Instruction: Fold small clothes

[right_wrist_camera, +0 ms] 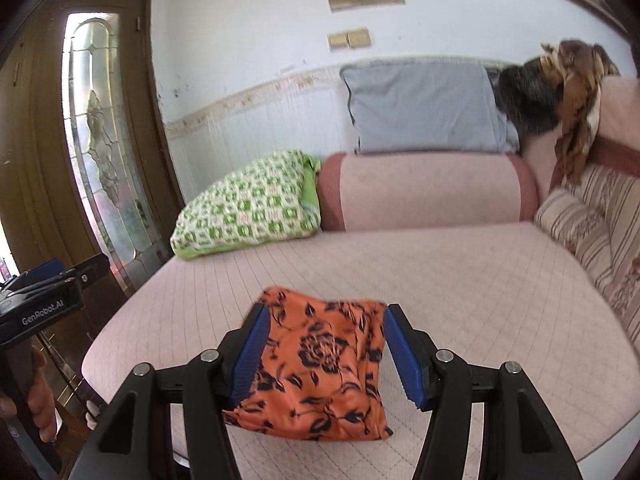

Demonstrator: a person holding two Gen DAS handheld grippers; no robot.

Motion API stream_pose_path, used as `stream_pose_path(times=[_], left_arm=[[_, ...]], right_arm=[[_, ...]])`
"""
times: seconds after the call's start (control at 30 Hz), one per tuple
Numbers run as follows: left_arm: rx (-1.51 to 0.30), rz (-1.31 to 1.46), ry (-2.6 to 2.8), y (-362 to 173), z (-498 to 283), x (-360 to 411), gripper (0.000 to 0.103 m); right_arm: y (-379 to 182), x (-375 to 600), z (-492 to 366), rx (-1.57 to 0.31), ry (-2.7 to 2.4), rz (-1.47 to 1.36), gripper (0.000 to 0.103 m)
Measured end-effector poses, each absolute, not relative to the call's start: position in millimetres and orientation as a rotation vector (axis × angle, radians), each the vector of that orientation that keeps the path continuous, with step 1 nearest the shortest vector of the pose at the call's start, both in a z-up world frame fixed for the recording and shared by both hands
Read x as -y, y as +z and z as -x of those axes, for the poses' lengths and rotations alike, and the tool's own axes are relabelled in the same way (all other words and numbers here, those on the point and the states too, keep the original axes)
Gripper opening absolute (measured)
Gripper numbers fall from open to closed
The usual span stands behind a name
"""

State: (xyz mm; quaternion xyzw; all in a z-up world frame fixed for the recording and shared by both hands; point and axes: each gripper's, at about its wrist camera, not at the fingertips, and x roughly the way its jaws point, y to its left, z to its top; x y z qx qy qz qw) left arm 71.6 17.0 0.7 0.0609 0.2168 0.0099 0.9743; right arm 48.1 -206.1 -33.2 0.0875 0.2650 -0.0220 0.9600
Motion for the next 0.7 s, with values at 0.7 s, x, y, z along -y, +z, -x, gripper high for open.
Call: stream_pose_path(times=[0.7], left_arm=[[-0.346,-0.089,0.074,45.7,-41.1,-25.8,0.101]], right_arm=[[16.2,194.2,-24.7,-0.458,-0.047,-0.175,0.063]])
